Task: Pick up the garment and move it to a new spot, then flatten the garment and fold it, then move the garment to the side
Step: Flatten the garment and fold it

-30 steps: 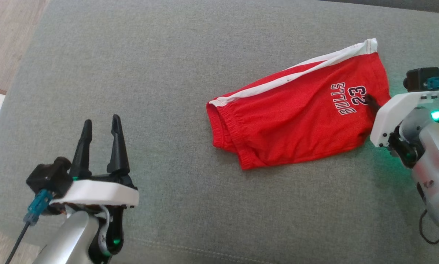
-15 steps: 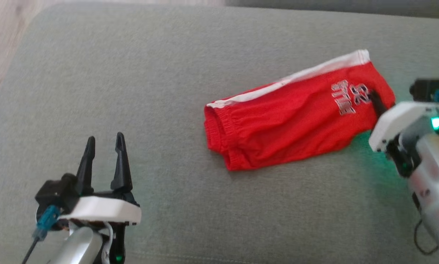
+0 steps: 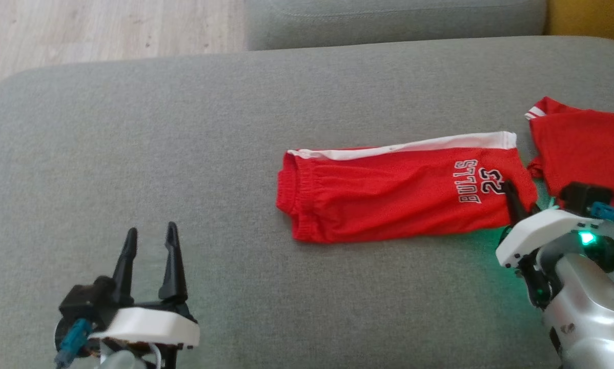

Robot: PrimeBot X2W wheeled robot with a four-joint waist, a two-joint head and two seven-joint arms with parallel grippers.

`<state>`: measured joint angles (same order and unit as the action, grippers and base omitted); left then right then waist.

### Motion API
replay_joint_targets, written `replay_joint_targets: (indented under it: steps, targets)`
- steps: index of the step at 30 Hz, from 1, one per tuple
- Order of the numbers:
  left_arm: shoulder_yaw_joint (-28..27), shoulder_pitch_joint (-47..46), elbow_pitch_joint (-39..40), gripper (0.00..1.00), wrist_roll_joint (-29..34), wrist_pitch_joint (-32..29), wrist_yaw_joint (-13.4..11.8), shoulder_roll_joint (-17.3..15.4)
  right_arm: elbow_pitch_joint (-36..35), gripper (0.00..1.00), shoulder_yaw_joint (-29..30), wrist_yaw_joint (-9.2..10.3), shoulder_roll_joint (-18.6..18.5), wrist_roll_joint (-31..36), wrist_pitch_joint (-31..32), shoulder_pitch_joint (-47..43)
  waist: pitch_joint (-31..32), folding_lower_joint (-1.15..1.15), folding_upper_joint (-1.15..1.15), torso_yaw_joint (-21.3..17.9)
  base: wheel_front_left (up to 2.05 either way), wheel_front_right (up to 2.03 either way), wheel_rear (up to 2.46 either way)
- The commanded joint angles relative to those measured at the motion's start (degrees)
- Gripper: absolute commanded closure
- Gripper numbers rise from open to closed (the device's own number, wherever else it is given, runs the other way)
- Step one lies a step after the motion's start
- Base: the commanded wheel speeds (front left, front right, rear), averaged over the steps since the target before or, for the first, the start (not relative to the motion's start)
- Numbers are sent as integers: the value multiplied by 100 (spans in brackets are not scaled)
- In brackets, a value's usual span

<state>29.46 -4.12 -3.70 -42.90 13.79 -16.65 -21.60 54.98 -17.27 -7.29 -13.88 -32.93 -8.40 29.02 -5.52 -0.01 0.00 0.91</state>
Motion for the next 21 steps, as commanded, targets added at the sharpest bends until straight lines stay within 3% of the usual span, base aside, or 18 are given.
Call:
replay_joint_targets:
  steps: [1,12,21]
  targets:
    - [-174,-156,140,0,87,85,-16,-140,-227,100,65,-20,-6,117,-111,27,48,1,0,-57,0,0,0]
    - [116,-245,-20,0,251,23,-8,-42,-818,100,720,-20,290,820,141,-123,115,1,0,235,0,0,0]
    - [175,-244,-68,0,225,29,-4,66,-2002,100,-20,-20,939,1236,980,180,190,1,0,516,0,0,0]
